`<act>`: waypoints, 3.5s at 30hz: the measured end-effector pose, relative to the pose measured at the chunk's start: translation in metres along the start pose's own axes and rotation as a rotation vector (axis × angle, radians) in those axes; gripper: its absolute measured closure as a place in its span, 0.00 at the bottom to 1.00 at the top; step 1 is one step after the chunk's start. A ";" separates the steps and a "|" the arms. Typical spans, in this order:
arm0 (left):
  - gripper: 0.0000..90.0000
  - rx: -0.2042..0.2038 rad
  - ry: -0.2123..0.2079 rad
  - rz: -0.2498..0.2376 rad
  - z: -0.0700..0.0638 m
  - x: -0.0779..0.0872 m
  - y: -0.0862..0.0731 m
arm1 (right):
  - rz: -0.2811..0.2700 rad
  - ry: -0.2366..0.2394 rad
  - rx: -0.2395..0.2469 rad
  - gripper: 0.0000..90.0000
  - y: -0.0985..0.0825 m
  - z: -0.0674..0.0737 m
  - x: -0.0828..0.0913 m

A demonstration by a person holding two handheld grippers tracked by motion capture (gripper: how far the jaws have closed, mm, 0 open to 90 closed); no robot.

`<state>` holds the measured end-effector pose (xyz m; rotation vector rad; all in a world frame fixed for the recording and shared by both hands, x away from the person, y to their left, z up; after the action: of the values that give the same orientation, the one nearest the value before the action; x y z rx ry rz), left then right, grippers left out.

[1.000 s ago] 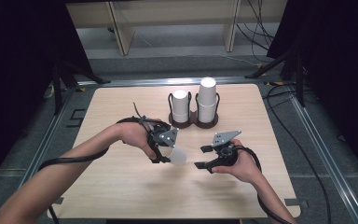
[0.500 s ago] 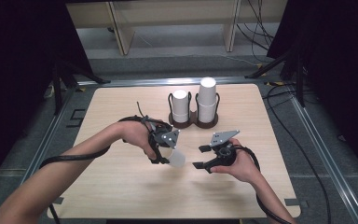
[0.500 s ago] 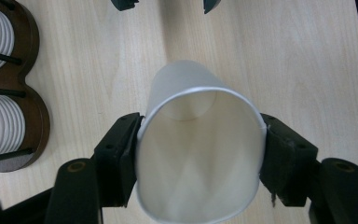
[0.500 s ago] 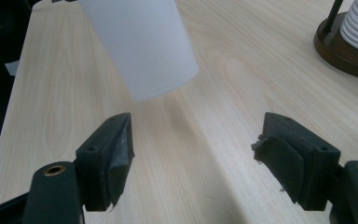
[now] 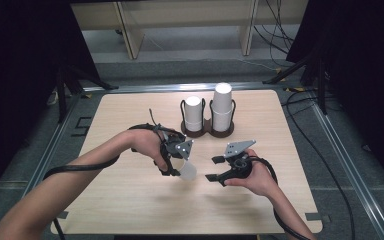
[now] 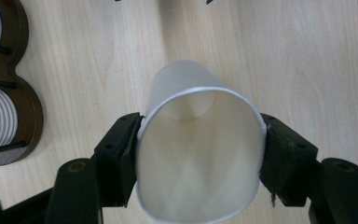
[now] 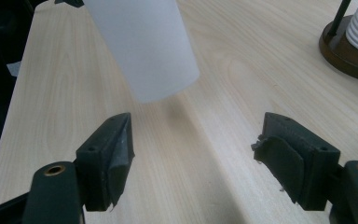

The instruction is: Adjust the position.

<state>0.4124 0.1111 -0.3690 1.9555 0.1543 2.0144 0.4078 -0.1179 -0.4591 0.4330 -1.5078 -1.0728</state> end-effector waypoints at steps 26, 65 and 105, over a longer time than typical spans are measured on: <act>0.40 -0.018 -0.017 0.050 0.001 0.000 0.003 | -0.001 0.025 0.022 0.29 0.009 0.005 -0.011; 0.40 -0.037 -0.034 0.079 0.004 -0.004 0.009 | -0.034 0.056 0.058 0.29 0.020 0.016 -0.030; 0.40 -0.077 -0.039 0.083 0.002 -0.002 0.022 | -0.049 0.090 0.085 0.30 0.024 0.024 -0.059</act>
<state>0.4109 0.0898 -0.3646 1.9814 -0.0137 2.0004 0.4075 -0.0514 -0.4718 0.5727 -1.4737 -1.0161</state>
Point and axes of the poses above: each handheld gripper's, and its own axes: x roughly backward along the jaws, y roughly out of its top, z roughly to its left, the point moved 1 cm from there along -x, roughly forward along the jaws, and after that the axes turned 3 degrees about -y, right-handed, at the moved point
